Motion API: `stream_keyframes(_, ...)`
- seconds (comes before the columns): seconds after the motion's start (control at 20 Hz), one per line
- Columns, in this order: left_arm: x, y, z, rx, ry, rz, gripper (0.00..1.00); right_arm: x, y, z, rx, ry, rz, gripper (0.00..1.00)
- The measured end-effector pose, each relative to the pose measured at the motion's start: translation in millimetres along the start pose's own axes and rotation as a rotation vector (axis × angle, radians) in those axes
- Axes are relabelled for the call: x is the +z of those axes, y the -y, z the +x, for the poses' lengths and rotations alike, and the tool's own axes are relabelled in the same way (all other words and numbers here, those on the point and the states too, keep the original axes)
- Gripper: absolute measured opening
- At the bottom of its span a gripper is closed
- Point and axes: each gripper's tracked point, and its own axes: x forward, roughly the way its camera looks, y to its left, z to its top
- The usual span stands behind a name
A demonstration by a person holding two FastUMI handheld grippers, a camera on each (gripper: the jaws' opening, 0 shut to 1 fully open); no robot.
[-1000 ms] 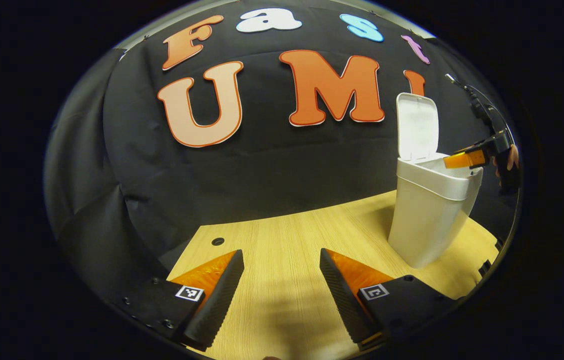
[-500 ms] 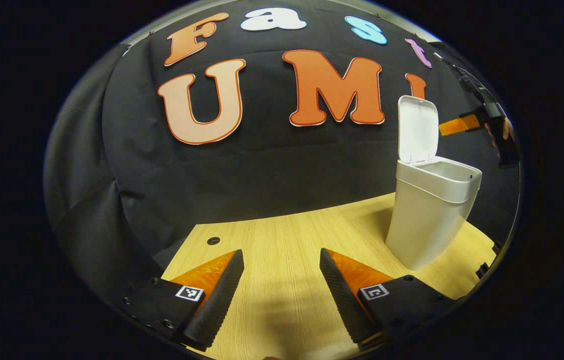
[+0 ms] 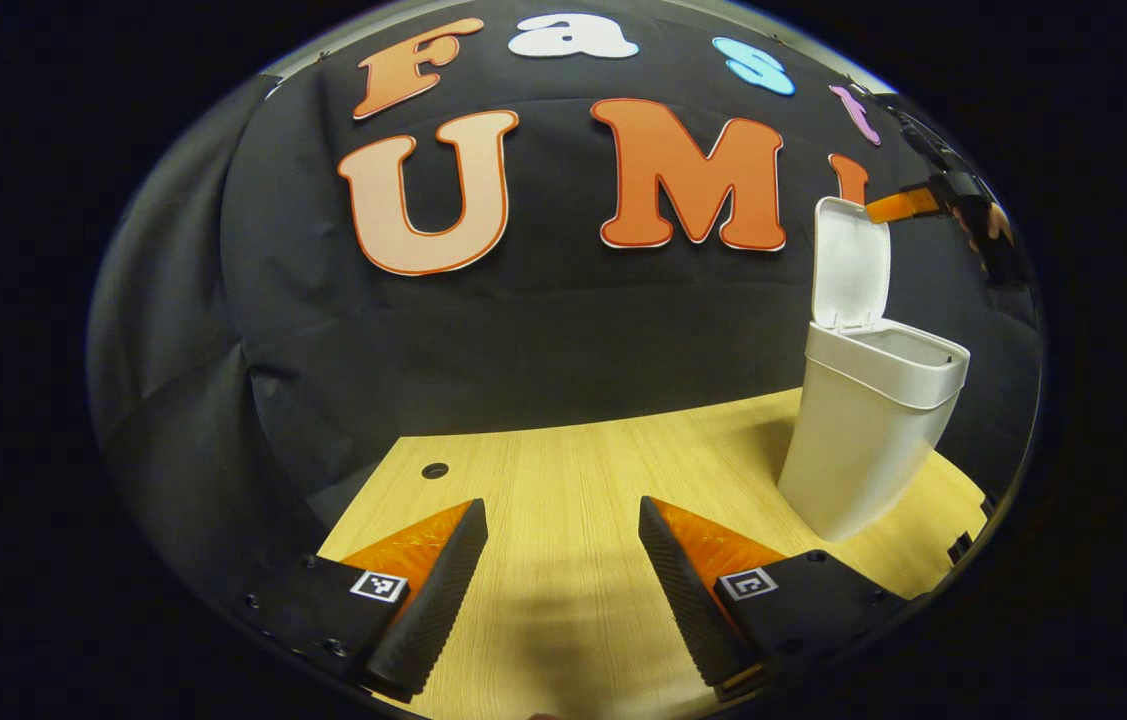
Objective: Press the lid of the desktop garbage bin to open it, pick up the crumpled paper on the desktop and throw it into the bin, then pick up the pop can on the desktop and drop it into the bin, and finally close the garbage bin lid.
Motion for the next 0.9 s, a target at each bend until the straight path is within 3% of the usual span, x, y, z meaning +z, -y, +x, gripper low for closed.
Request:
stream_keyframes(0.3, -3.1, -10.8, -4.5, 0.027, 0.006, -0.030, 0.97, 31.7, 7.3, 13.2, -0.015, 0.061, 0.012, 0.78)
stream_keyframes(0.55, -6.1, -19.5, -9.9, 0.052, 0.002, -0.038, 0.98, 34.4, 22.4, 34.1, -0.045, 0.045, 0.031, 0.78)
stream_keyframes(0.9, -9.3, -30.8, -18.8, 0.091, 0.005, -0.035, 0.98, 38.5, 21.0, 52.6, -0.028, 0.021, 0.047, 0.78)
